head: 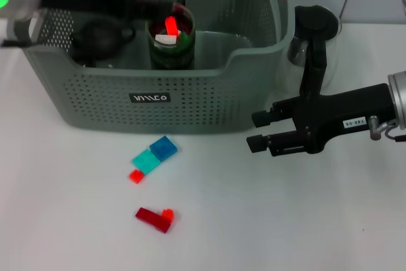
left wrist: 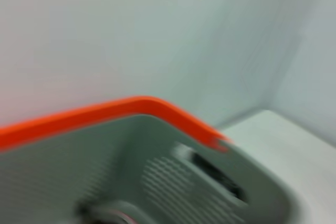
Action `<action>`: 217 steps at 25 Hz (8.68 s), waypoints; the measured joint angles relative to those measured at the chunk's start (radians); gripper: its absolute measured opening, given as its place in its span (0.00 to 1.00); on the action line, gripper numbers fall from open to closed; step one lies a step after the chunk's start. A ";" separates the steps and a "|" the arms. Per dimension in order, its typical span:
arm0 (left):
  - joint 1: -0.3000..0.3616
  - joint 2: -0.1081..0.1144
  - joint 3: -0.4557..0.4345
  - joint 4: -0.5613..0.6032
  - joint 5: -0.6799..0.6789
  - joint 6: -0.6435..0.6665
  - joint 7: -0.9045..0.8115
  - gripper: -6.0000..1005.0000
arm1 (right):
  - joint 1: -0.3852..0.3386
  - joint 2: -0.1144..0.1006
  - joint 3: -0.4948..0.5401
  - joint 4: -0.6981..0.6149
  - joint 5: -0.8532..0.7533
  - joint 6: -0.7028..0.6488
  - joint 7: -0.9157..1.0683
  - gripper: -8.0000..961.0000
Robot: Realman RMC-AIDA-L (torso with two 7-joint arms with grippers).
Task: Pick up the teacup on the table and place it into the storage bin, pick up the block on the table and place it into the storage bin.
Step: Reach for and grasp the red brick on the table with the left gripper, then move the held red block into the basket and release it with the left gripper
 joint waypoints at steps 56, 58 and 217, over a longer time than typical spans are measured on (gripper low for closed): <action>0.048 -0.025 0.789 -0.205 0.503 0.014 0.145 0.57 | 0.001 0.000 0.002 0.000 0.000 0.012 0.003 0.64; 0.046 -0.025 0.801 -0.210 0.508 0.007 0.141 0.57 | 0.000 0.000 0.002 0.000 0.000 0.012 0.003 0.64; -0.238 0.069 0.169 -0.595 0.097 -0.537 0.181 0.19 | 0.006 -0.001 0.003 0.001 0.005 0.003 0.003 0.64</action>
